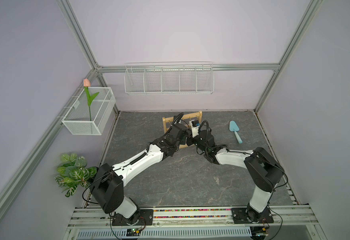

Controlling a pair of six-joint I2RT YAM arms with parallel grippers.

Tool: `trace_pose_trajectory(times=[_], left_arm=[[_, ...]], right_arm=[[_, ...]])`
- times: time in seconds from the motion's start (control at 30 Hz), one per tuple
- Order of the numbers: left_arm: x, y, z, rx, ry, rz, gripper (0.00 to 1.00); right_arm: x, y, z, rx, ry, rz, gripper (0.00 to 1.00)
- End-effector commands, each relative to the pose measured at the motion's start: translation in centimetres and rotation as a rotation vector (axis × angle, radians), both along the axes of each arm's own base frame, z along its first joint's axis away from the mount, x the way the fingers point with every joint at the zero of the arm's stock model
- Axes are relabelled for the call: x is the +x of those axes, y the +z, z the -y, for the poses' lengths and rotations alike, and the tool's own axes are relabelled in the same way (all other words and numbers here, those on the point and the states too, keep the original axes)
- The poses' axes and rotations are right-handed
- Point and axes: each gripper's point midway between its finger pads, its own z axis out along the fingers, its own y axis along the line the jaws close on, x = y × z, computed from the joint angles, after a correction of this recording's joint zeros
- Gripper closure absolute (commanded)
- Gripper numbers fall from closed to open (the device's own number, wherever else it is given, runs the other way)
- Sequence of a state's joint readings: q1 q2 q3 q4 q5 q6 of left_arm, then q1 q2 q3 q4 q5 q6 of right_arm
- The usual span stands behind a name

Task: Hang the necklace on the jewelry display stand
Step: Hang the necklace on the stand.

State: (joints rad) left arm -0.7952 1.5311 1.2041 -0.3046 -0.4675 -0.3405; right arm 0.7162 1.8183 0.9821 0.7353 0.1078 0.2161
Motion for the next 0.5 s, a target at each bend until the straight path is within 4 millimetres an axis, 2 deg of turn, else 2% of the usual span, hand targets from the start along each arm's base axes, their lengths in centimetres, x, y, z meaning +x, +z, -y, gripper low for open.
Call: trace_pose_trajectory(times=[0.0, 0.27, 0.47], left_arm=[[-0.5, 1.3, 0.2, -0.046, -0.005, 0.012, 0.77], [-0.7, 1.7, -0.4, -0.065, 0.021, 0.012, 0.77], [-1.9, 2.0, -0.4, -0.134, 0.004, -0.008, 0.72]], right_arm=[[0.4, 1.1, -0.6, 0.014, 0.006, 0.034, 0.91], [0.5, 1.0, -0.7, 0.009, 0.010, 0.031, 0.91], [0.5, 1.0, -0.9, 0.010, 0.016, 0.028, 0.91]])
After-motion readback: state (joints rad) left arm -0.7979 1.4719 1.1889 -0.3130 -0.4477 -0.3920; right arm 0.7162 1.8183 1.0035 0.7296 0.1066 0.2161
